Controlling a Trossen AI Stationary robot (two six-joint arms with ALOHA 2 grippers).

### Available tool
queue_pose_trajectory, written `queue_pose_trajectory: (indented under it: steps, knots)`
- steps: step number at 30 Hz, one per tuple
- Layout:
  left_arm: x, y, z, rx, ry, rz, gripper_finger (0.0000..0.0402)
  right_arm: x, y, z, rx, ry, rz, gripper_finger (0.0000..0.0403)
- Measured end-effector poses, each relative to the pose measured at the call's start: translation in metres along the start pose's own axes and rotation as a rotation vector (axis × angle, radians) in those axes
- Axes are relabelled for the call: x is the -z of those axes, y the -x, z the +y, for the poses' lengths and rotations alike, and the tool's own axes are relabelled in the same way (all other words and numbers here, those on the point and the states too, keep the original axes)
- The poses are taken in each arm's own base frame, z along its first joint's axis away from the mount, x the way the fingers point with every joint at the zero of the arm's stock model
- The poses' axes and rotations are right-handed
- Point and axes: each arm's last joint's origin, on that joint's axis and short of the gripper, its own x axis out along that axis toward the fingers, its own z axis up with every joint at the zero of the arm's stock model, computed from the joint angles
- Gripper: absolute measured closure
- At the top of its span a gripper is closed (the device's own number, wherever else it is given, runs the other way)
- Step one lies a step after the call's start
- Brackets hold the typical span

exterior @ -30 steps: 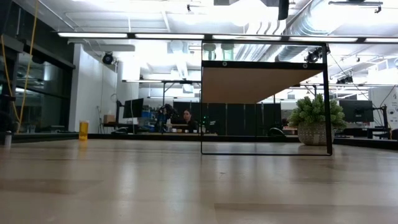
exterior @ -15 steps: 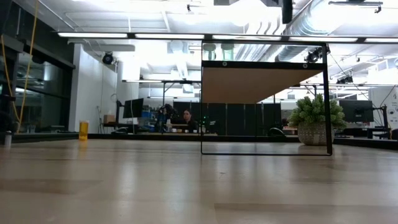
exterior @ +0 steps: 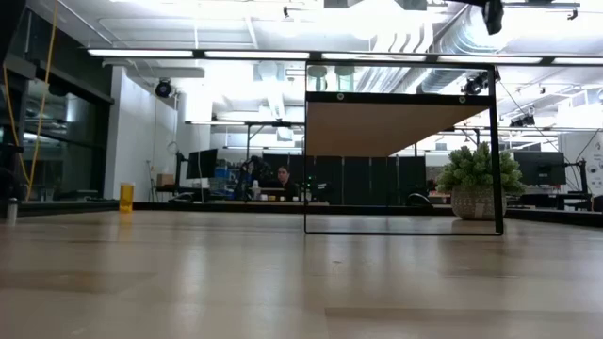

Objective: Pick and place medicine bottles onto shelf by color
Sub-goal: Put the blue pill bottle on the shelf aligned with the other blue pill bottles

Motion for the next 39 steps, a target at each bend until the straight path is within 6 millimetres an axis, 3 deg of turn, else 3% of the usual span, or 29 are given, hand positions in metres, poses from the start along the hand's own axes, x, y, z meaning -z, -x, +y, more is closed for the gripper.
queue_pose_trajectory:
  steps: [6,10,18,28,39]
  knots:
    - [0.035,-0.052,-0.029,0.02,-0.068,0.097,0.0289,-0.003,0.013,-0.009,0.017,0.002,0.004,0.0403]
    - [0.052,-0.072,-0.032,-0.077,-0.116,0.146,0.0289,-0.001,0.013,-0.01,0.025,0.007,0.02,0.0403]
    - [0.05,-0.072,-0.02,-0.267,-0.125,0.116,0.0289,0.003,0.011,-0.009,0.034,0.011,0.051,0.0403]
    - [0.055,-0.071,-0.007,-0.297,-0.083,0.199,0.0289,0.004,0.01,-0.009,0.034,0.014,0.052,0.0403]
    - [0.056,-0.072,-0.008,-0.221,-0.089,0.215,0.0289,0.003,0.01,-0.009,0.034,0.015,0.052,0.0403]
